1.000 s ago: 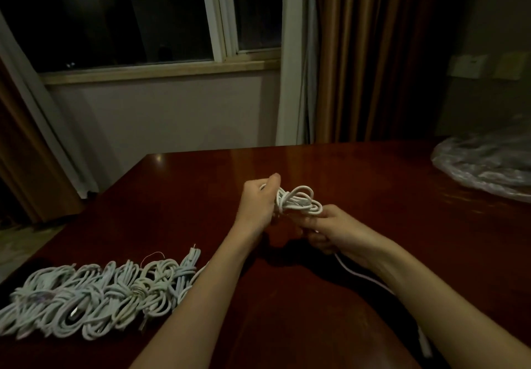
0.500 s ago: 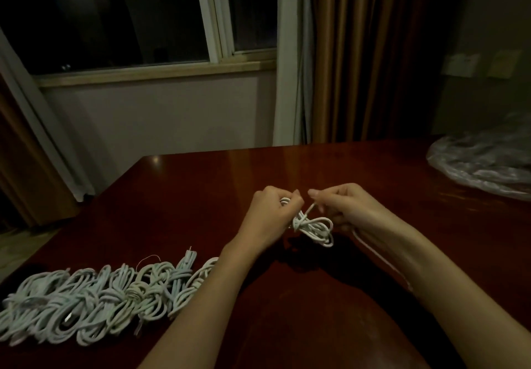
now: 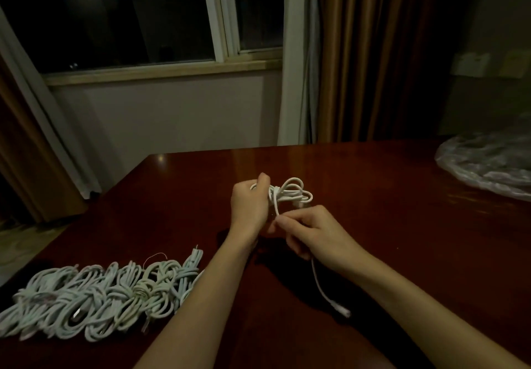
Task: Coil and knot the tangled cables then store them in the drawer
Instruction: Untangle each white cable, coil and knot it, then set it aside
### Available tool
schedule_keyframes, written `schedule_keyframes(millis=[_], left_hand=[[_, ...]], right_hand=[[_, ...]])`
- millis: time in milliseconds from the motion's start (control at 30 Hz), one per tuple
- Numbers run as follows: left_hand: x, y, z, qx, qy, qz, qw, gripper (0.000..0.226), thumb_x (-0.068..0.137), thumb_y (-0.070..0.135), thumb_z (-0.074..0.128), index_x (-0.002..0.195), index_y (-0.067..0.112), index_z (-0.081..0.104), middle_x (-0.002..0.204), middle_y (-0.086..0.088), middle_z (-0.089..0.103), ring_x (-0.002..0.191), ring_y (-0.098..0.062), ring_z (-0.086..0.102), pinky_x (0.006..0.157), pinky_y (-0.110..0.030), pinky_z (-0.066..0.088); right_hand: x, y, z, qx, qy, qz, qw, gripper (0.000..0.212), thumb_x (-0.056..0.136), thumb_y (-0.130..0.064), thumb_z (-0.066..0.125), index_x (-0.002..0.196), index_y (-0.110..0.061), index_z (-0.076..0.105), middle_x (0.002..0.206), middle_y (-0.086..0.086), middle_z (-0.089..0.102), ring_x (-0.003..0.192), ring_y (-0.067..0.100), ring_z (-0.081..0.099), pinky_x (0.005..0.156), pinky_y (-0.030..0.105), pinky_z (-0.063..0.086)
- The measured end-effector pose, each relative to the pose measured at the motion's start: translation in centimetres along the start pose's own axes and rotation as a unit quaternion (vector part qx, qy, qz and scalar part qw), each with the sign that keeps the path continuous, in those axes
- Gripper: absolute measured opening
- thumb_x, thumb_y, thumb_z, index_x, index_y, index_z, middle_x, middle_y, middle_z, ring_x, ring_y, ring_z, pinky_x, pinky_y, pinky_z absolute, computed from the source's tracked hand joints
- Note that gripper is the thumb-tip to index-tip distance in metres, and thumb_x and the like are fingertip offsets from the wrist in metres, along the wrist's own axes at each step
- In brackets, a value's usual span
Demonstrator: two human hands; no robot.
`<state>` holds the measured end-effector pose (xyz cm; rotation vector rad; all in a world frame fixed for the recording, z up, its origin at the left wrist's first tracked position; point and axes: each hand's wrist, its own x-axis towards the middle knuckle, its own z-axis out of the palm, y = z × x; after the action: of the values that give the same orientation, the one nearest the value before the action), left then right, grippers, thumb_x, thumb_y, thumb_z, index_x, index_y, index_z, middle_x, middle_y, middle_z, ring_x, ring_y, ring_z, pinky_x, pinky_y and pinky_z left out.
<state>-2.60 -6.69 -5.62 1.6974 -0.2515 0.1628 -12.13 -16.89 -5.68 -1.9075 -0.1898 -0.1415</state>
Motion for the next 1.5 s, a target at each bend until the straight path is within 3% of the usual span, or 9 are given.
schedule_keyframes(millis=[167, 367, 500, 633, 833, 1067, 1167, 1267, 1500], left_hand=[[-0.8, 1.2, 0.4, -0.113, -0.120, -0.081, 0.983, 0.042, 0.100, 0.019, 0.045, 0.059, 0.009, 0.046, 0.039, 0.004, 0.040, 0.031, -0.008, 0.033, 0.033, -0.016, 0.025], [-1.5, 0.8, 0.3, 0.038, -0.247, 0.048, 0.967, 0.051, 0.099, 0.018, 0.050, 0.048, 0.015, 0.041, 0.039, 0.007, 0.038, 0.036, -0.009, 0.032, 0.043, -0.021, 0.029], [-2.1, -0.3, 1.2, 0.164, -0.183, 0.139, 0.959, 0.047, 0.092, 0.022, 0.057, 0.048, 0.013, 0.043, 0.045, 0.000, 0.039, 0.043, -0.013, 0.033, 0.049, -0.031, 0.027], [-1.6, -0.5, 0.9, 0.182, -0.072, 0.174, 0.965, 0.048, 0.095, 0.021, 0.053, 0.048, 0.010, 0.054, 0.042, 0.001, 0.048, 0.039, -0.013, 0.043, 0.043, -0.021, 0.029], [-0.9, -0.3, -0.1, 0.101, 0.009, 0.102, 0.990, 0.057, 0.096, 0.018, 0.051, 0.041, 0.020, 0.033, 0.033, 0.011, 0.031, 0.035, -0.007, 0.032, 0.040, -0.018, 0.025], [-0.8, 0.2, 0.3, -0.072, 0.019, -0.065, 0.995, 0.047, 0.097, 0.018, 0.046, 0.051, 0.015, 0.041, 0.040, 0.007, 0.041, 0.035, -0.005, 0.035, 0.037, -0.020, 0.029], [-1.2, 1.0, 0.6, -0.136, -0.027, -0.139, 0.981, 0.038, 0.098, 0.021, 0.045, 0.062, 0.010, 0.048, 0.042, 0.002, 0.042, 0.030, -0.007, 0.034, 0.031, -0.016, 0.026], [-1.3, 1.4, 0.6, -0.139, -0.118, -0.173, 0.968, 0.034, 0.097, 0.024, 0.047, 0.068, 0.008, 0.053, 0.046, -0.002, 0.044, 0.032, -0.009, 0.036, 0.033, -0.016, 0.029], [-1.3, 1.9, 0.0, -0.112, -0.225, -0.099, 0.963, 0.039, 0.097, 0.020, 0.049, 0.060, 0.007, 0.052, 0.040, -0.001, 0.047, 0.027, -0.008, 0.038, 0.032, -0.017, 0.027]], right_hand=[[0.2, 1.0, -2.5, 0.101, -0.019, 0.118, 0.988, 0.034, 0.090, -0.035, 0.055, 0.066, -0.012, 0.064, 0.044, -0.008, 0.034, 0.039, 0.004, 0.029, 0.044, 0.015, 0.025], [0.3, 0.9, -4.8, 0.064, 0.052, 0.159, 0.984, 0.036, 0.078, -0.043, 0.069, 0.060, -0.014, 0.060, 0.058, 0.006, 0.045, 0.048, 0.014, 0.040, 0.048, 0.021, 0.027], [0.4, -0.1, -4.4, -0.026, 0.130, 0.087, 0.987, 0.047, 0.096, -0.029, 0.056, 0.051, -0.018, 0.049, 0.040, -0.011, 0.038, 0.037, 0.003, 0.035, 0.042, 0.015, 0.028], [-0.5, -1.8, -2.5, -0.125, 0.129, -0.036, 0.983, 0.038, 0.099, -0.024, 0.050, 0.063, -0.018, 0.061, 0.050, -0.012, 0.057, 0.048, 0.000, 0.052, 0.046, 0.012, 0.036], [-0.6, -1.0, 0.0, -0.183, 0.085, -0.092, 0.975, 0.030, 0.100, -0.018, 0.047, 0.077, -0.013, 0.066, 0.059, -0.008, 0.054, 0.055, 0.011, 0.051, 0.054, 0.025, 0.037], [-0.1, -0.3, 0.1, -0.129, 0.051, -0.031, 0.990, 0.028, 0.100, -0.028, 0.049, 0.086, -0.023, 0.073, 0.060, -0.003, 0.065, 0.055, 0.008, 0.058, 0.057, 0.024, 0.045], [0.1, -0.2, -0.3, 0.003, 0.016, 0.042, 0.999, 0.029, 0.098, -0.030, 0.052, 0.083, -0.017, 0.072, 0.052, -0.005, 0.055, 0.042, 0.002, 0.045, 0.044, 0.014, 0.034], [-0.1, 0.1, -1.9, 0.129, -0.030, 0.139, 0.981, 0.028, 0.087, -0.036, 0.061, 0.074, -0.015, 0.071, 0.048, -0.008, 0.038, 0.042, 0.004, 0.032, 0.042, 0.016, 0.024], [-0.4, 0.6, -4.3, 0.160, -0.086, 0.122, 0.976, 0.022, 0.084, -0.031, 0.057, 0.070, -0.018, 0.068, 0.053, -0.009, 0.037, 0.047, 0.003, 0.031, 0.045, 0.015, 0.030]])
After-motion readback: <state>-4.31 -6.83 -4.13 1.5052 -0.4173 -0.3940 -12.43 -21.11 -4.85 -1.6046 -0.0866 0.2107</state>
